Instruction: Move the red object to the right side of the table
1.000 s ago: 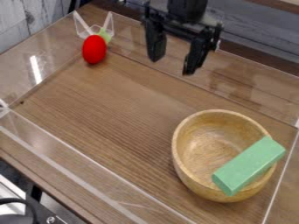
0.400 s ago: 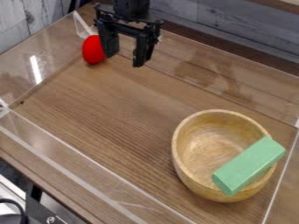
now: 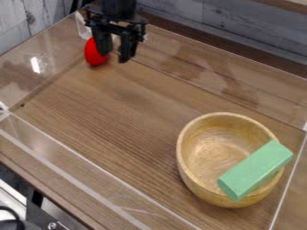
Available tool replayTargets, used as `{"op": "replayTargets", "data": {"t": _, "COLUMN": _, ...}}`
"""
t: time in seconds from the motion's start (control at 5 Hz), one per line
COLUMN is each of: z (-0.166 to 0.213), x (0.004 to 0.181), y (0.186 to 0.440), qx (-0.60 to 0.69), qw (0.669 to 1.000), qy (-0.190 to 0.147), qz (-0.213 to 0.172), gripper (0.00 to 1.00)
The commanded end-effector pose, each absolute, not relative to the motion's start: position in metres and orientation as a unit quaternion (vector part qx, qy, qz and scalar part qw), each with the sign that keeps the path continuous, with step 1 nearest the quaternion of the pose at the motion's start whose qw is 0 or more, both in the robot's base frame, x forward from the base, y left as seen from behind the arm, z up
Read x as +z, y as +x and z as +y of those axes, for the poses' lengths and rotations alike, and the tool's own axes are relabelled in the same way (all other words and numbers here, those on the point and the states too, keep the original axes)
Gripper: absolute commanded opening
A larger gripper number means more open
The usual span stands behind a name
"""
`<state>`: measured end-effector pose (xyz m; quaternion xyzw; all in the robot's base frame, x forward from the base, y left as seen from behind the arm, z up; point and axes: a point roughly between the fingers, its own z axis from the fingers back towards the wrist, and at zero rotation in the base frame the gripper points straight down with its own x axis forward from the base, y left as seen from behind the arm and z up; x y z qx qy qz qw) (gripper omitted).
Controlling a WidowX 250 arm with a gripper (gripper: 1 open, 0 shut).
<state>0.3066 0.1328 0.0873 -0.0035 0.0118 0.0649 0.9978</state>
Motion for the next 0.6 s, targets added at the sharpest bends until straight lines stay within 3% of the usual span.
{"op": "replayTargets", "data": {"t": 0.0, "z": 0.161, "x": 0.103, "y": 0.325, "qx": 0.071, "qw": 0.997, "qy": 0.009, "qz": -0.035, "gripper": 1.0}}
{"op": "replayTargets", "data": {"t": 0.4, "z": 0.192, "x": 0.115, "y": 0.335, "qx": 0.098, "qw": 0.994, "qy": 0.015, "qz": -0.041, "gripper": 1.0}}
